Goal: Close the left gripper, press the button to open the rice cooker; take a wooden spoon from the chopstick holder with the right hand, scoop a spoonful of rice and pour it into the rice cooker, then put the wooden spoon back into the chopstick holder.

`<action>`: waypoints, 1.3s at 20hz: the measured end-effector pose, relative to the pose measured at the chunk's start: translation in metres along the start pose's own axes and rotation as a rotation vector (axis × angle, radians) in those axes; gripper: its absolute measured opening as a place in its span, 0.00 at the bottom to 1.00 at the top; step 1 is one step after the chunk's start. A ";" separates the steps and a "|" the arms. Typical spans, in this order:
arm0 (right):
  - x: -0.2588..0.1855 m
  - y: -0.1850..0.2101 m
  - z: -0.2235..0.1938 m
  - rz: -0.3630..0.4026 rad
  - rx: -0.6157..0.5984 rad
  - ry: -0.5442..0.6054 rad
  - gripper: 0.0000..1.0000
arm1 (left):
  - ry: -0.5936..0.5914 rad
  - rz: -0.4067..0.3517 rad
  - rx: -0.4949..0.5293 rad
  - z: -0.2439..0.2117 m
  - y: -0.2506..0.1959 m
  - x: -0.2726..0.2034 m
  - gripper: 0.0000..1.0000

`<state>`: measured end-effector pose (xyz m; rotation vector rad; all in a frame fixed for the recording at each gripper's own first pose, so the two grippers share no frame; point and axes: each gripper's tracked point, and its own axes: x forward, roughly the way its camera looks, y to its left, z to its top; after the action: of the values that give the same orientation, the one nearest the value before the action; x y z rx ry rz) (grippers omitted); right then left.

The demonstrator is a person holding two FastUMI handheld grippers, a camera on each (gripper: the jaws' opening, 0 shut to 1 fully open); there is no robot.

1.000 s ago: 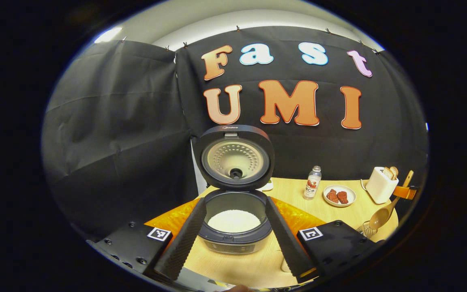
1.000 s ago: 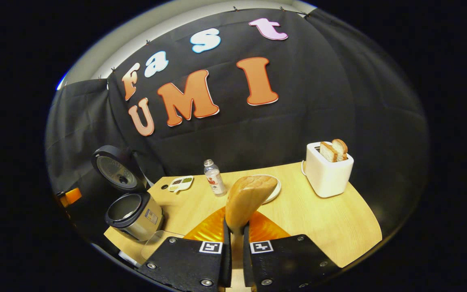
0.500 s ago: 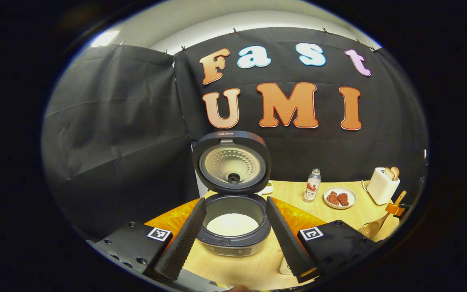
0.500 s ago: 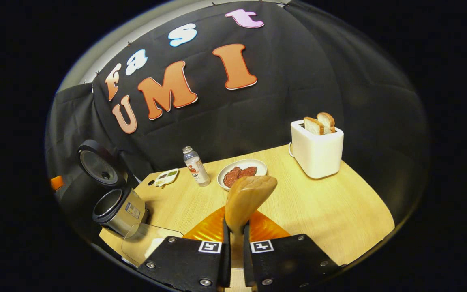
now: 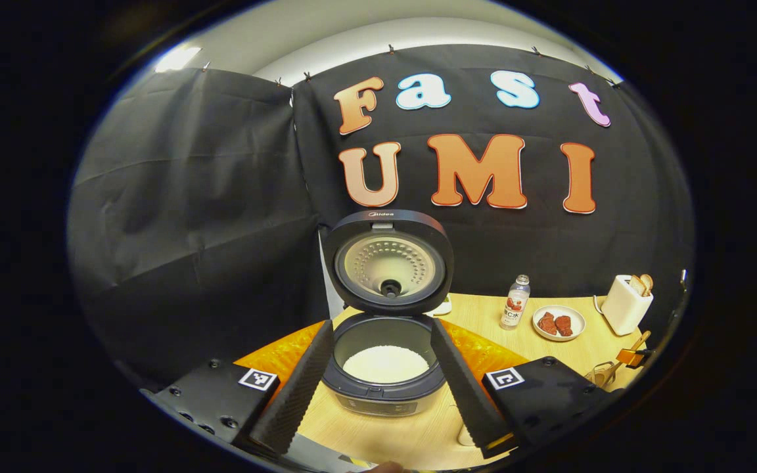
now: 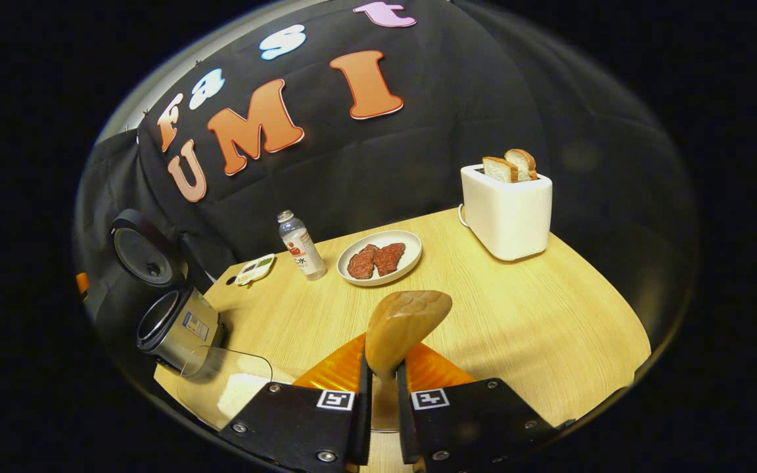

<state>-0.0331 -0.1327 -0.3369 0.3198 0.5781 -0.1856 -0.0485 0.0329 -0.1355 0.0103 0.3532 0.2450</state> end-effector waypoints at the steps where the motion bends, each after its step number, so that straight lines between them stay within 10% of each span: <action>1: -0.001 -0.003 -0.001 -0.008 -0.004 0.015 0.18 | 0.001 -0.005 0.000 0.000 -0.001 0.002 1.00; 3: -0.005 -0.011 -0.004 -0.034 -0.015 0.042 0.21 | -0.002 -0.015 0.006 0.002 -0.005 0.006 1.00; 12: -0.036 -0.016 0.055 -0.074 -0.027 -0.001 0.94 | -0.111 -0.003 -0.039 0.099 -0.001 0.091 0.96; 26: -0.076 0.008 0.128 -0.061 -0.114 -0.132 0.95 | 0.077 -0.091 -0.062 0.144 -0.011 0.237 1.00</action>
<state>-0.0291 -0.1635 -0.1908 0.1777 0.4659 -0.2294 0.2192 0.0838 -0.0820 -0.0765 0.4214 0.1668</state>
